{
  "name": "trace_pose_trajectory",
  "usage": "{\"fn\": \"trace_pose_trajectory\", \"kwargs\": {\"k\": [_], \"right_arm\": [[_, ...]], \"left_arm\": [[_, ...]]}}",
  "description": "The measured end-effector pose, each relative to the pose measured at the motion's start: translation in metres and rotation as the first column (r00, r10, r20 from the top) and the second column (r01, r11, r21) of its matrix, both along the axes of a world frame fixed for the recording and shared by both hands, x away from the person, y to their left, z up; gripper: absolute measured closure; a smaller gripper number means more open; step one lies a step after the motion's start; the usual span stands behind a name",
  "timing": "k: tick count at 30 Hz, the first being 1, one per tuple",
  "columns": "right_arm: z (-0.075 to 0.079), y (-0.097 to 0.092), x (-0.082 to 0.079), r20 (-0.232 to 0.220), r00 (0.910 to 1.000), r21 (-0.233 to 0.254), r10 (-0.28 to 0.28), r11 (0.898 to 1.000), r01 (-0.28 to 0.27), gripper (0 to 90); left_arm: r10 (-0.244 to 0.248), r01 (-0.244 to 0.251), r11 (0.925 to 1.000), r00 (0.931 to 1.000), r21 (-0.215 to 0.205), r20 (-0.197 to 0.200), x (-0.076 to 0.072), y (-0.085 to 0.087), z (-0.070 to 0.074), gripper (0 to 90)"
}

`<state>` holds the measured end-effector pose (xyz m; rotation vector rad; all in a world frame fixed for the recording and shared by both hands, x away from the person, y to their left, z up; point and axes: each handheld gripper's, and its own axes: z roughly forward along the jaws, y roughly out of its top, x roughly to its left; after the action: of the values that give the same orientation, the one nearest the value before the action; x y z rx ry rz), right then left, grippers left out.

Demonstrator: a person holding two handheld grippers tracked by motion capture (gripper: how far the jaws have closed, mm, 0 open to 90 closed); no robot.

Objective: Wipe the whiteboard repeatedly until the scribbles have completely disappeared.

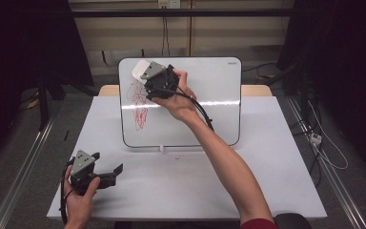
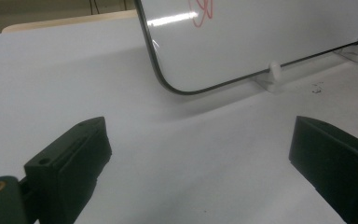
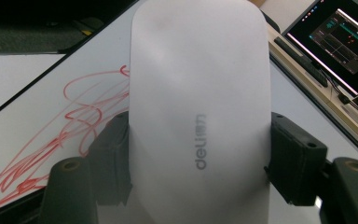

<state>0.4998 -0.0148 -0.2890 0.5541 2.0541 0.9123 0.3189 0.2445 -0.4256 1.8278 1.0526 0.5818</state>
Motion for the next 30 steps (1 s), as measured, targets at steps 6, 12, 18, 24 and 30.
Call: {"fn": "trace_pose_trajectory", "kwargs": {"k": [6,12,18,24,30], "right_arm": [[-0.001,0.005,0.004,0.011,0.9998,-0.034,-0.016,0.999,0.017,31.4],[-0.002,0.01,0.005,0.018,0.9995,-0.046,-0.028,0.999,0.028,31.3],[-0.004,0.013,0.006,0.021,0.9992,-0.063,-0.033,0.997,0.035,31.2],[-0.01,0.018,0.007,0.035,0.9983,-0.102,-0.046,0.994,0.05,31.1],[-0.013,0.024,0.007,0.06,0.996,-0.122,-0.066,0.99,0.073,30.5]], "left_arm": [[-0.002,0.002,1.0,1.0,0.001,-0.002,0.0,-0.001,0.001,4.8],[-0.004,0.004,1.0,1.0,0.004,-0.005,0.002,-0.004,0.001,4.8],[-0.007,0.007,1.0,1.0,0.007,-0.002,0.002,-0.005,0.001,4.8],[-0.009,0.009,0.9999,1.0,0.005,-0.001,0.002,-0.005,0.0,4.8],[-0.007,0.007,1.0,1.0,0.003,-0.001,0.002,-0.003,0.0,4.8]]}}
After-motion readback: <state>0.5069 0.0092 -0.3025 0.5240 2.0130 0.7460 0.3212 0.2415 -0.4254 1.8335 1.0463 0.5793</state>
